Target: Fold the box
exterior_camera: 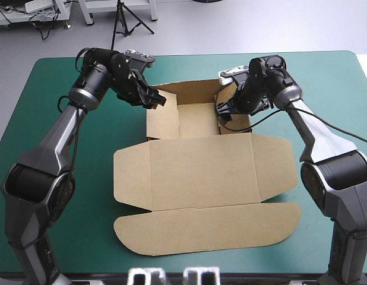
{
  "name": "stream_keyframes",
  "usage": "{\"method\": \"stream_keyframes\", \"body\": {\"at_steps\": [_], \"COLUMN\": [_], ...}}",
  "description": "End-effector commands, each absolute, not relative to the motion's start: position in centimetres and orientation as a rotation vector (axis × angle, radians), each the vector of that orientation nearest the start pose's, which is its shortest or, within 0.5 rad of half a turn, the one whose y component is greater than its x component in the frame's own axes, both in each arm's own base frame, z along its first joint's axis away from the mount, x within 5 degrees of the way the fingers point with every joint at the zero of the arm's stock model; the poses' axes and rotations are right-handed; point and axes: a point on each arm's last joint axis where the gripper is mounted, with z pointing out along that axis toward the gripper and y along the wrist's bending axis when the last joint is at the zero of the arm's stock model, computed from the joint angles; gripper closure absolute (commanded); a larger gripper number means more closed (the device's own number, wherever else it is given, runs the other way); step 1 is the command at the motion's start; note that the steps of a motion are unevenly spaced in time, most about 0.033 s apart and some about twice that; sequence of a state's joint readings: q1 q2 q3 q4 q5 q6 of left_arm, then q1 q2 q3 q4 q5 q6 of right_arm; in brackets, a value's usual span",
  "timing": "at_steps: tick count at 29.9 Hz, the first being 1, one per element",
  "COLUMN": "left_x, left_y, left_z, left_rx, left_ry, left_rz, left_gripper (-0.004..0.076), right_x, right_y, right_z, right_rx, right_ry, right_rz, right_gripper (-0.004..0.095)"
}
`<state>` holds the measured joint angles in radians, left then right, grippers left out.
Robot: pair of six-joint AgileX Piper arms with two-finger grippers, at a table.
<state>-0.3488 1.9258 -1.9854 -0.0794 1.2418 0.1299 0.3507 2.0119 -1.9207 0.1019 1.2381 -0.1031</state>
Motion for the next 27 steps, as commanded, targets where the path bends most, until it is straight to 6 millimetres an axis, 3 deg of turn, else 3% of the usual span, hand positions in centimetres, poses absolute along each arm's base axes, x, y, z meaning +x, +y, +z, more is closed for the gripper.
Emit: {"method": "stream_keyframes", "body": {"at_steps": [1, 7, 11, 15, 18, 21, 27], "left_x": [36.8, 33.8, 30.0, 25.5, 22.5, 19.9, 16.6], "left_y": [-13.3, -12.1, -10.7, -8.4, -6.9, -6.0, -4.9], "left_z": [40.3, 44.4, 47.3, 48.2, 46.7, 43.7, 39.5], "left_rx": [0.600, 0.579, 0.629, 0.646, 0.654, 0.683, 0.658], "left_ry": [2.504, 2.397, 2.302, 2.273, 2.314, 2.393, 2.503], "left_rz": [-0.142, -0.135, -0.103, 0.021, 0.084, 0.082, 0.075], "left_gripper": [0.0275, 0.0330, 0.0522, 0.0718, 0.0730, 0.0730, 0.0730], "right_x": [38.9, 36.6, 35.2, 35.3, 35.9, 37.0, 39.6], "right_y": [14.9, 14.2, 13.3, 12.8, 13.0, 13.3, 14.4], "right_z": [36.2, 41.1, 43.3, 43.4, 42.7, 41.3, 37.0], "right_rx": [-0.593, -0.587, -0.597, -0.593, -0.595, -0.602, -0.628], "right_ry": [2.585, 2.447, 2.385, 2.376, 2.386, 2.414, 2.516], "right_rz": [0.195, 0.216, 0.162, 0.091, 0.083, 0.080, 0.075], "right_gripper": [0.0044, 0.0047, 0.0047, 0.0059, 0.0076, 0.0089, 0.0106]}}
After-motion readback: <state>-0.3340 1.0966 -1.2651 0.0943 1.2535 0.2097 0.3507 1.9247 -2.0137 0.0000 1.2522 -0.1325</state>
